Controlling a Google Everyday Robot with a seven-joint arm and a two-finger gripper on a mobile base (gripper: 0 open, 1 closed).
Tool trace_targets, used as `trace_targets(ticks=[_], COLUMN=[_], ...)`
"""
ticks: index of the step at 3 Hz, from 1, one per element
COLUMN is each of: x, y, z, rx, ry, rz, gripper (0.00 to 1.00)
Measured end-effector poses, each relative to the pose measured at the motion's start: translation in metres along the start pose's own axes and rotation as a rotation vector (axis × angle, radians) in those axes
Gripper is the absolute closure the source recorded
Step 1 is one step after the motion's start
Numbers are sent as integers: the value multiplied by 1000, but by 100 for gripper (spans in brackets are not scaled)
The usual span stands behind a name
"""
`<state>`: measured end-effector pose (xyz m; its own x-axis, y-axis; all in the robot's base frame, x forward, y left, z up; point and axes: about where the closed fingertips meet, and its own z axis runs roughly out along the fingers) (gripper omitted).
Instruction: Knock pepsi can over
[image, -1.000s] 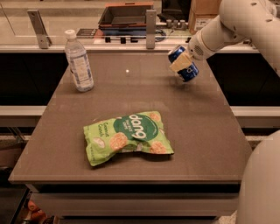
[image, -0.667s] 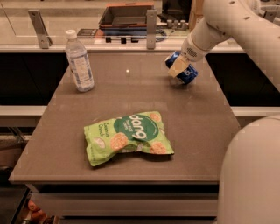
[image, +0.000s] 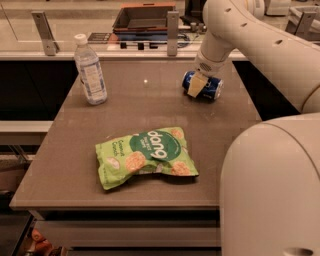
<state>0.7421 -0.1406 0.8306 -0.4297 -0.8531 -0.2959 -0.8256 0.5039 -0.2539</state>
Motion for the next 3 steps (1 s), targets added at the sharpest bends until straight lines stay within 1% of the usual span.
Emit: trace_targets(ticks=[1, 2, 3], x=[-2, -3, -3], y=[2, 2, 2], z=[4, 3, 4], rx=[-12, -12, -14], ry=[-2, -2, -1], rz=[-5, -5, -6], gripper=[100, 100, 83])
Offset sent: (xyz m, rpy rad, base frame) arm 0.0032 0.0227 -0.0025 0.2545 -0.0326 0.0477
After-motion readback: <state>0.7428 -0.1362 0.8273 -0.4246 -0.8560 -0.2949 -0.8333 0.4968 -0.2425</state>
